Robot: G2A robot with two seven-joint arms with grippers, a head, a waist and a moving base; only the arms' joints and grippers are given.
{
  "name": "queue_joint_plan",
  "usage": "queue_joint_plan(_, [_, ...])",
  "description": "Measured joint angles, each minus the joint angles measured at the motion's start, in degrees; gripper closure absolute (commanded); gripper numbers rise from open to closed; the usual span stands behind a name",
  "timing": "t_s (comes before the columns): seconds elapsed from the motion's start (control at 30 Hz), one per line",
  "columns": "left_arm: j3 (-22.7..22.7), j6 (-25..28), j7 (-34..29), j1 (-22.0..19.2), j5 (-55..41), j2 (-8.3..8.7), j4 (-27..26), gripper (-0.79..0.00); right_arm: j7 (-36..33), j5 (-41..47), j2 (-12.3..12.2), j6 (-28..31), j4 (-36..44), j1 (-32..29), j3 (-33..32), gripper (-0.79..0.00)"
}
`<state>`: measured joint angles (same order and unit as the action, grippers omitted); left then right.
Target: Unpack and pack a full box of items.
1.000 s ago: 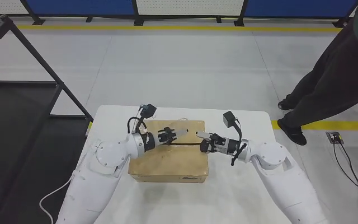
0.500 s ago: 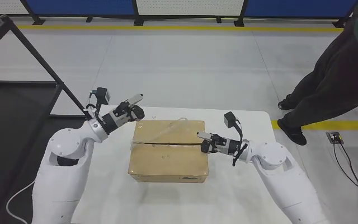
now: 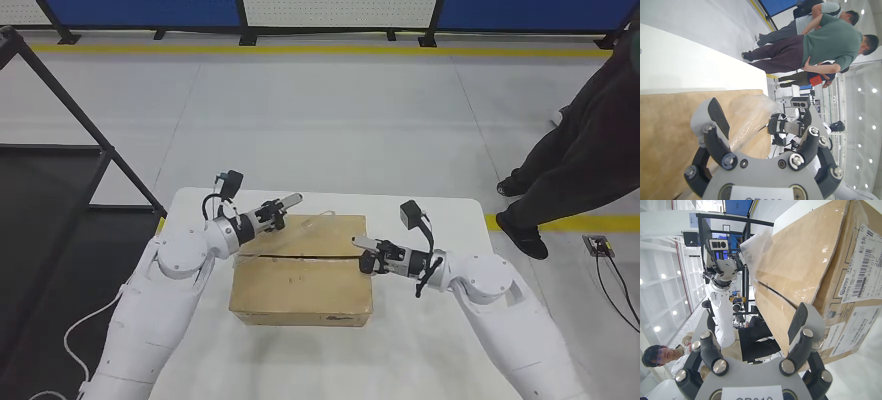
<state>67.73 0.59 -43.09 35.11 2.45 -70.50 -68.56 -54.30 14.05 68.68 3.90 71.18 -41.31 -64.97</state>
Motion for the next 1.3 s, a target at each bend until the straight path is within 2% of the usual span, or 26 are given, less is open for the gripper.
queue_joint_plan(0.17, [-2.13,0.84,-1.23,-0.80,-0.99,-0.50,0.69,-0.785,0.05,0.15,-0.12,0.25,0.16,-0.42,-0.28,-0.785])
queue_joint_plan(0.6, [-2.58,0.11,-4.91,1.65,-0.07,0.00,-3.64,-0.785,-0.27,0.51,0.04,0.54,-0.96,0.70,0.46,-0.785])
queue_joint_plan(0.87, [-3.19,-0.44,-2.58,2.26,2.62,0.09,-3.61,-0.785,0.03,0.99,0.17,1.80,-1.33,1.20,0.73,-0.785])
queue_joint_plan(1.03, [-2.77,0.01,-1.25,3.00,1.00,0.03,-4.70,-0.785,2.07,3.05,0.29,4.73,0.63,0.06,0.09,-0.785])
queue_joint_plan(1.3, [-1.04,0.43,3.27,5.42,-0.82,0.13,-7.50,-0.785,5.56,5.28,0.78,4.81,2.44,-0.14,0.40,-0.785])
